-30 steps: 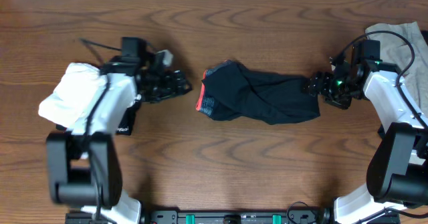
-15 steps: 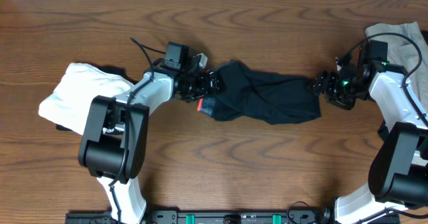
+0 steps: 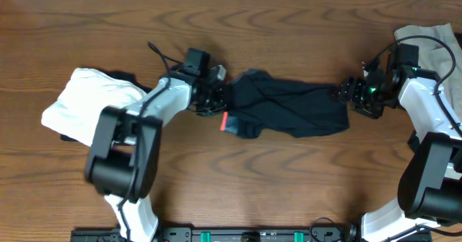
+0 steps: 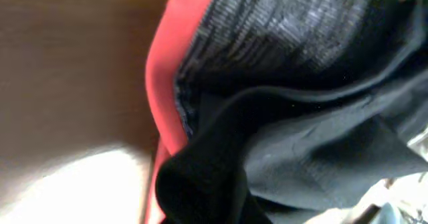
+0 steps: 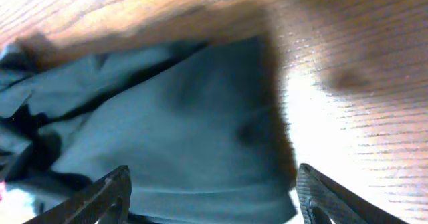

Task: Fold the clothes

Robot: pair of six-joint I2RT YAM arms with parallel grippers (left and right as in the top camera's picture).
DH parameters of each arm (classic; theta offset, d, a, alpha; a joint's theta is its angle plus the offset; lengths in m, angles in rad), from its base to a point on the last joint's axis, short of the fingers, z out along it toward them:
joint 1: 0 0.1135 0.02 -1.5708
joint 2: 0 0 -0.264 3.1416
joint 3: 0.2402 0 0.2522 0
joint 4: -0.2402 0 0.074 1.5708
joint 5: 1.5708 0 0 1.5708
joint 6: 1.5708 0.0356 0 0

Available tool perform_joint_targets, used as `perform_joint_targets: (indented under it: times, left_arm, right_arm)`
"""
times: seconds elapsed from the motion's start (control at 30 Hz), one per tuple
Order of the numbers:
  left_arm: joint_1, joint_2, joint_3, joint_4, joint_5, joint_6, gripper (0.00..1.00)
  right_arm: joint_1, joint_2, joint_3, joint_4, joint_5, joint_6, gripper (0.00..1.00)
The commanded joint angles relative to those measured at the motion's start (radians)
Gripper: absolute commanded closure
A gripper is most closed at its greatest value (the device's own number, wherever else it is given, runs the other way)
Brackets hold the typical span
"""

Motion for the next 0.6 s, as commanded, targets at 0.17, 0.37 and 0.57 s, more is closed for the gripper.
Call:
perform_joint_targets:
  times: [0.17,0.37,0.57]
  left_arm:
    - [0.008,-0.238,0.11,-0.211,-0.255,0.115,0.94]
    - [-0.116,-0.262,0.127,-0.209,-0.254,0.072,0.94]
    - [-0.262,-0.262,0.13,-0.188,-0.419,0.016,0.94]
  right_arm:
    - [0.002,-0.005,0.0,0.001,-0.077,-0.007,0.23]
    - [0.003,-0.005,0.0,-0.001,-0.077,-0.007,0.23]
    - [0.015,-0.004,-0.001,-0.012,-0.082,-0.007,0.25]
